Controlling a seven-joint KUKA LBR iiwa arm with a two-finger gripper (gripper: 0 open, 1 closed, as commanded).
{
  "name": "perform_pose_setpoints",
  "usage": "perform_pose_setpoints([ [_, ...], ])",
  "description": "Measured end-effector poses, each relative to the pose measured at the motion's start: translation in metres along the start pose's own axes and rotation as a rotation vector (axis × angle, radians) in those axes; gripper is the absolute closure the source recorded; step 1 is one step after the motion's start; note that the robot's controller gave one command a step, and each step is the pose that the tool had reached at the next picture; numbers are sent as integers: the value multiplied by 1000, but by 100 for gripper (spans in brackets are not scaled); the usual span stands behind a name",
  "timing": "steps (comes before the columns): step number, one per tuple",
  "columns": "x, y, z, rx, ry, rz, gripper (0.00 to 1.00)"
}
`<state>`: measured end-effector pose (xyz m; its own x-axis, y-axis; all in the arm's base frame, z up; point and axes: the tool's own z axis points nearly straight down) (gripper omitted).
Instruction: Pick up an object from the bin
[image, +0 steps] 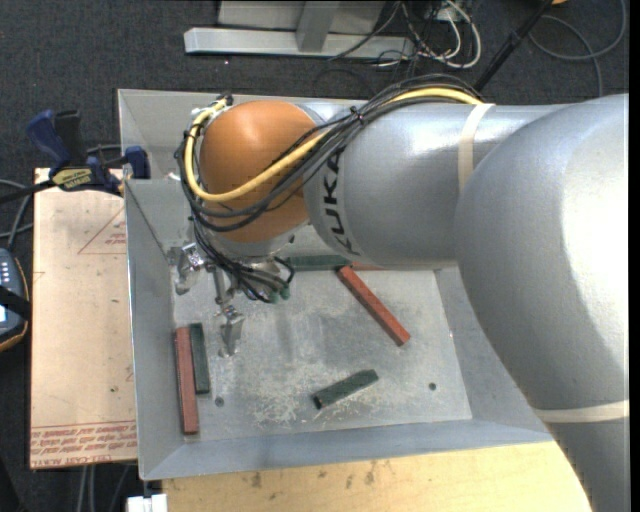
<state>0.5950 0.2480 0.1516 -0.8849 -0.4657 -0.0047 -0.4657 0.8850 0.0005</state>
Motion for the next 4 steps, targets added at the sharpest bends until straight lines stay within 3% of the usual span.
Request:
perform_pose_setpoints([
  [1, -11, -2, 51, 0, 0, -314, 0],
  [2, -24, -4, 75, 1, -12, -522, 100],
  [3, -24, -4, 75, 0, -12, -522, 100],
  [4, -25, -4, -30, 0, -2, -519, 100],
])
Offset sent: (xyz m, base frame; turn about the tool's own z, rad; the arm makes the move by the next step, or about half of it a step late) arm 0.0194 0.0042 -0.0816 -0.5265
